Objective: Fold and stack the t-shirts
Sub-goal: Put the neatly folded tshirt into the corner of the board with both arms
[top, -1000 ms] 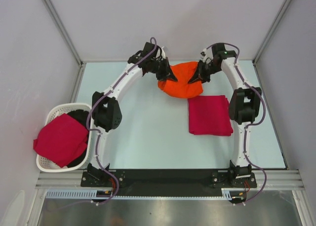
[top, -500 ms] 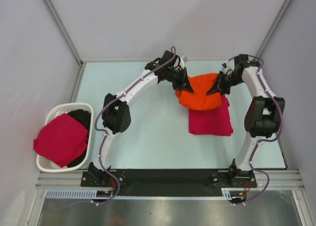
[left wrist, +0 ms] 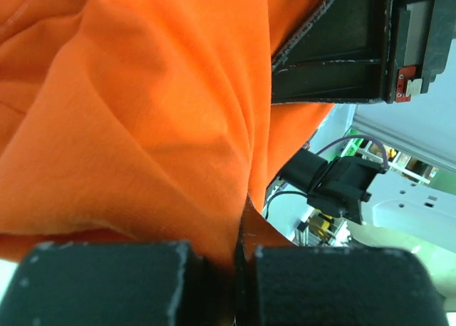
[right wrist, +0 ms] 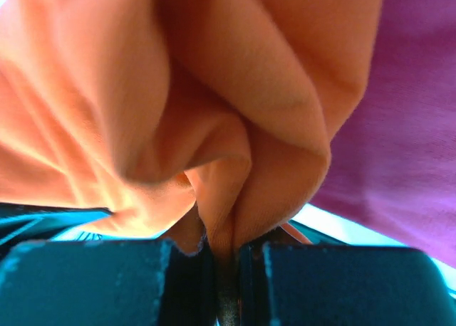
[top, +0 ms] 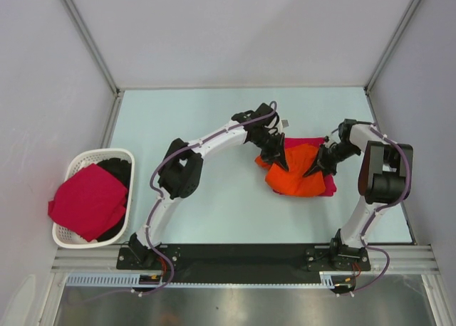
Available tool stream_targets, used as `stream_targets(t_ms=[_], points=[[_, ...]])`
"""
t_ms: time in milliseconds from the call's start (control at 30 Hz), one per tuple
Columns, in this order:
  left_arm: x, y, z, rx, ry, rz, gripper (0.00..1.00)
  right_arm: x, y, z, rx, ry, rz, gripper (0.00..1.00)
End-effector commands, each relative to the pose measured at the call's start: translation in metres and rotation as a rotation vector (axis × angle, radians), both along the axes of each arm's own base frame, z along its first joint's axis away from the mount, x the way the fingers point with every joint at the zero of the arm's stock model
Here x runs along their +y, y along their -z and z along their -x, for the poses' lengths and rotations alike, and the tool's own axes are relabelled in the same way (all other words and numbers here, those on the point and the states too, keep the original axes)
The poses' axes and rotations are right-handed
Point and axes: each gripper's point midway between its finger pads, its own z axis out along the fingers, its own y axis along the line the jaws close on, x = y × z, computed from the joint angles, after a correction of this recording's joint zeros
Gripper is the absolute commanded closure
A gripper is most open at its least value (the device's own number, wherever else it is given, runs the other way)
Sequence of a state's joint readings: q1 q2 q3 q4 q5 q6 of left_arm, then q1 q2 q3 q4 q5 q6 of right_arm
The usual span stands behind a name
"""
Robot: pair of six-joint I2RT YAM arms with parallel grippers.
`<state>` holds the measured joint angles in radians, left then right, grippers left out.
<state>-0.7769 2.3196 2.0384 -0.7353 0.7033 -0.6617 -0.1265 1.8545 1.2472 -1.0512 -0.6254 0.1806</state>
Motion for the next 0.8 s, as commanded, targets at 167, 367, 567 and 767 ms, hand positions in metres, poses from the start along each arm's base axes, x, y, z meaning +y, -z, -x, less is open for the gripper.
stream_targets(t_ms=[167,367,567,767], points=[[0.012,0.009,0.016,0.026,0.051,-0.022,0.23,-0.005,0.045,0.034,0.136,-0.019,0.038,0.64],[0.017,-0.008,0.009,-0.021,0.031,-0.019,0.0,-0.008,0.036,0.023,0.106,-0.028,0.078,0.32],[0.041,-0.045,-0.013,-0.118,-0.045,-0.035,0.0,-0.019,-0.016,-0.013,-0.03,-0.02,0.147,0.01],[0.085,-0.052,-0.03,-0.234,-0.136,-0.182,0.0,-0.032,-0.036,-0.036,-0.136,-0.021,0.22,0.0]])
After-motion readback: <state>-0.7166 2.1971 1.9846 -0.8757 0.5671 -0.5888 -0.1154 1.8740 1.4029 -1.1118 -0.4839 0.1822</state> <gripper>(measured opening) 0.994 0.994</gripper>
